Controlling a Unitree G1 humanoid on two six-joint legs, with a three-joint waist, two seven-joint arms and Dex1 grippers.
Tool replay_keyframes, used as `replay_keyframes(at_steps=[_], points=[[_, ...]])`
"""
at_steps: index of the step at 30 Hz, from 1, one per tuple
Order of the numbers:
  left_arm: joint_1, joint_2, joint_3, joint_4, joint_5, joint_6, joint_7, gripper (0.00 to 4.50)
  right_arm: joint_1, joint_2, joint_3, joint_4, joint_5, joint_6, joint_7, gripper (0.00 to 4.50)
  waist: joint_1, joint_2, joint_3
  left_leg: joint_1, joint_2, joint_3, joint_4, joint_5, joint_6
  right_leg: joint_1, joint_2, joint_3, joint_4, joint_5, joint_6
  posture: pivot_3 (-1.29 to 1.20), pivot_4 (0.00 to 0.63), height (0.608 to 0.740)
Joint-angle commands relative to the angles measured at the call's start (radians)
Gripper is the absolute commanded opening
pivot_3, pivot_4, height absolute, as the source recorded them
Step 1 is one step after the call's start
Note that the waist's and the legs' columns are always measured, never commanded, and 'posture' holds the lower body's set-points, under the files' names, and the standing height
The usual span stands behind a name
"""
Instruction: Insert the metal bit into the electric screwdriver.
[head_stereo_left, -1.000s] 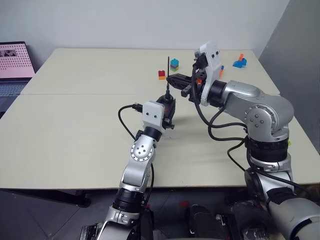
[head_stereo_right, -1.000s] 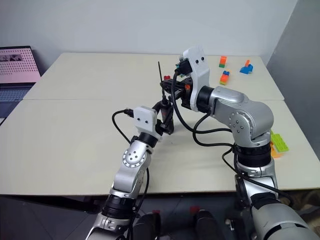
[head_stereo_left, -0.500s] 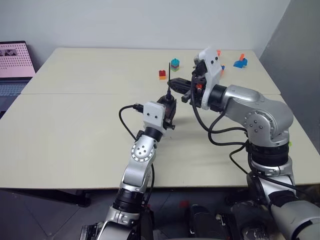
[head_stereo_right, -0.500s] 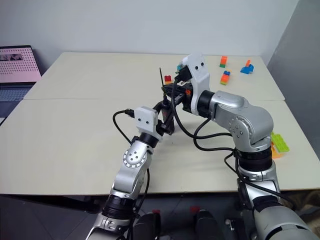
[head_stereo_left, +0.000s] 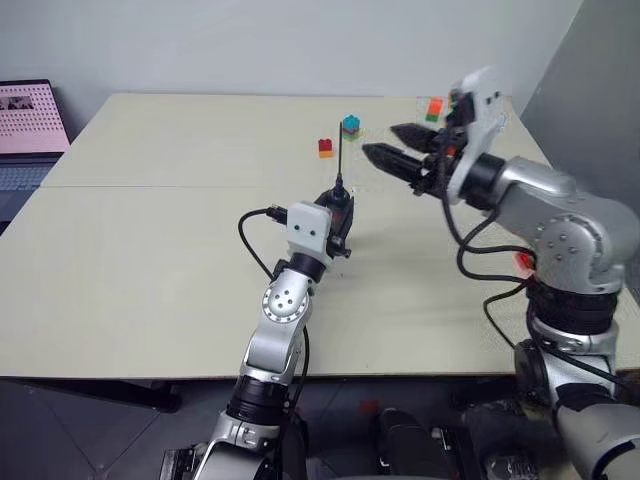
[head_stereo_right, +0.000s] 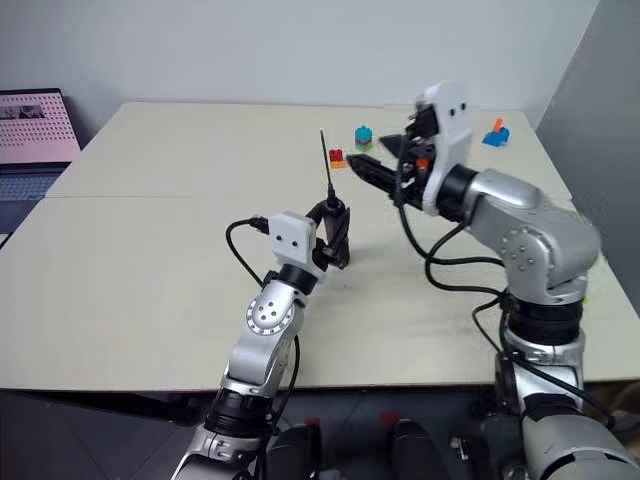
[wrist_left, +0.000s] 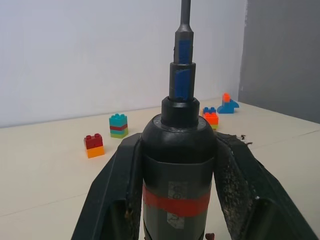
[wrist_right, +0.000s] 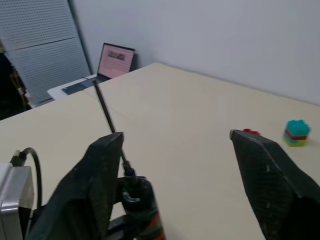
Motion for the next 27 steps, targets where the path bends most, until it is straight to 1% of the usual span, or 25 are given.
replay_keyframes(at_steps=[1,5,9,11,14,16,17,19,23,27], points=[[-0.086,0.024,0.030,-0.014,-0.003,-0.008,-0.011,1.64,0.037,-0.131,-0.037,-0.072,0.020,-0.053,0.103,4.15,0.001,0.000,0.000,-0.001,0.000,0.000,0.000,0.000,0.000,0.000,0.000,0.000,0.000,0.000,0.000,0.00,0.150,0.740],[-0.212,0.125,0.049,0.033,0.042,0.016,-0.049,1.64,0.085,-0.299,-0.038,-0.109,0.013,-0.120,0.238,4.15,0.001,0.000,0.001,-0.002,0.000,0.000,0.000,0.000,0.000,-0.002,0.000,0.000,-0.001,0.000,0.001,0.00,0.150,0.740],[-0.341,0.263,0.011,0.150,0.087,0.031,-0.182,1.64,0.131,-0.436,-0.034,-0.136,-0.009,-0.226,0.375,4.15,-0.001,0.000,0.001,-0.002,-0.001,0.000,0.000,0.000,0.000,-0.002,0.000,0.000,-0.001,0.000,0.001,0.00,0.150,0.740],[-0.399,0.333,-0.036,0.224,0.112,0.017,-0.290,1.64,0.158,-0.502,-0.037,-0.154,-0.003,-0.259,0.450,4.15,-0.001,0.000,0.001,-0.002,-0.001,0.000,0.000,0.000,0.000,-0.002,0.000,0.000,-0.002,0.000,0.001,0.00,0.150,0.740],[-0.497,0.453,-0.165,0.361,0.192,-0.041,-0.526,1.64,0.200,-0.604,-0.042,-0.172,-0.008,-0.294,0.545,4.15,0.001,-0.001,0.001,-0.002,-0.001,0.001,-0.001,0.000,0.000,-0.002,0.000,0.000,-0.002,0.000,0.001,0.00,0.150,0.740],[-0.567,0.521,-0.278,0.440,0.281,-0.144,-0.651,1.64,0.225,-0.654,-0.051,-0.174,-0.002,-0.303,0.584,4.15,0.000,-0.001,0.001,-0.003,-0.001,0.001,-0.002,0.000,0.000,-0.004,0.000,0.000,-0.002,0.000,0.001,0.00,0.150,0.740],[-0.593,0.533,-0.310,0.473,0.299,-0.183,-0.693,1.64,0.235,-0.670,-0.054,-0.174,0.004,-0.305,0.594,4.15,0.000,-0.001,0.002,-0.003,-0.001,0.001,-0.003,0.000,0.000,-0.004,0.000,0.000,-0.002,0.000,0.000,0.00,0.150,0.740],[-0.649,0.515,-0.351,0.552,0.319,-0.241,-0.744,1.64,0.252,-0.685,-0.051,-0.177,0.004,-0.307,0.597,4.15,0.001,-0.001,0.002,-0.003,-0.001,0.004,-0.004,0.000,0.000,-0.005,-0.001,0.002,-0.002,0.000,0.000,0.00,0.150,0.740],[-0.716,0.408,-0.455,0.732,0.348,-0.296,-0.912,1.64,0.344,-0.704,-0.035,-0.206,-0.030,-0.323,0.592,4.15,0.010,-0.002,0.002,-0.004,-0.001,0.003,-0.004,0.000,0.000,-0.006,-0.001,0.001,-0.003,0.000,0.000,0.00,0.150,0.740],[-0.729,0.370,-0.487,0.803,0.386,-0.334,-0.954,1.64,0.391,-0.714,-0.030,-0.212,-0.057,-0.339,0.584,4.15,0.007,-0.002,0.002,-0.004,-0.001,0.005,-0.004,0.000,0.000,-0.006,-0.002,0.002,-0.003,-0.001,0.001,0.00,0.150,0.740]])
